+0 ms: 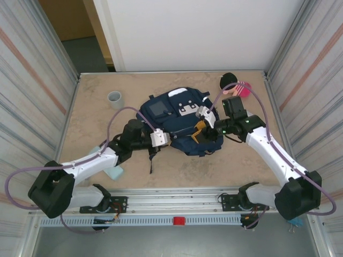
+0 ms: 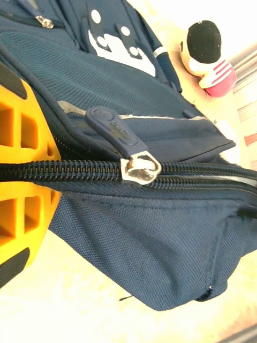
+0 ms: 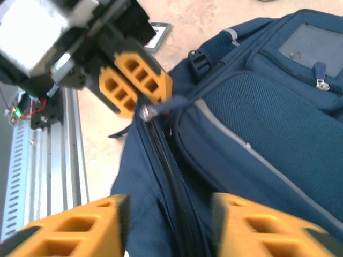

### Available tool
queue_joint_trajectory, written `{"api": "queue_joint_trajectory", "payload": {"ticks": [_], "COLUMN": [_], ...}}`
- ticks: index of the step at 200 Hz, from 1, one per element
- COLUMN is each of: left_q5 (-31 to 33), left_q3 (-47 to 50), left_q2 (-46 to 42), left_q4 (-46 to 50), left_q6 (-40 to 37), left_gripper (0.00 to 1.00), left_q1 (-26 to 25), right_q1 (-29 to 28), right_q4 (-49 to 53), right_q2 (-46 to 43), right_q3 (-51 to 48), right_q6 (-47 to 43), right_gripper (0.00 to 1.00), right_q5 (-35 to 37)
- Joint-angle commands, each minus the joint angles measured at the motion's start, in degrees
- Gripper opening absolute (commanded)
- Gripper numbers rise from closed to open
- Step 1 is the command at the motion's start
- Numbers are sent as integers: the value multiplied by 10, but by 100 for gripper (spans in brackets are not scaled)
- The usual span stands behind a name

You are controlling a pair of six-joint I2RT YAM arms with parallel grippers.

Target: Pack books, pencil case, and school supplies into a backpack

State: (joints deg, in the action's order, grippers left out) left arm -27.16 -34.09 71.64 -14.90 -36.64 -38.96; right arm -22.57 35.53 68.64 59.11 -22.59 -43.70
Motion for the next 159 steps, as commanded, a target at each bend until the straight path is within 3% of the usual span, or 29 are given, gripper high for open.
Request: {"api": "queue_joint_trajectory", "payload": {"ticks": [1,33,54,81,99,159], "left_q5": [74,114,149,179,190,193], "left_q3": [2,30,48,59,65,72], "left_q2": [-24,-17,-13,-16,-20,-32], "left_q4": [-35,-106,-148,-160,-162,-166], "left_q6": [-75,-110,-137,-174,-180,-179], "left_gripper": [4,0,0,0,0,0], "left_q1": [-29,-56,-76,-98,-104,-108], "right_q1": [-45,-122,-125,-107,-118,-172], "right_q4": [54,33,11,70,87,143], "right_q2": [-30,-41,-12,65,96,194], "right_q3": [33,46,50,95,109,168], "right_q6": [214,406,536,644,654,599], "right_gripper": [57,64,66,66,67,67], "right_q5": [72,198,188,145,128,209]}}
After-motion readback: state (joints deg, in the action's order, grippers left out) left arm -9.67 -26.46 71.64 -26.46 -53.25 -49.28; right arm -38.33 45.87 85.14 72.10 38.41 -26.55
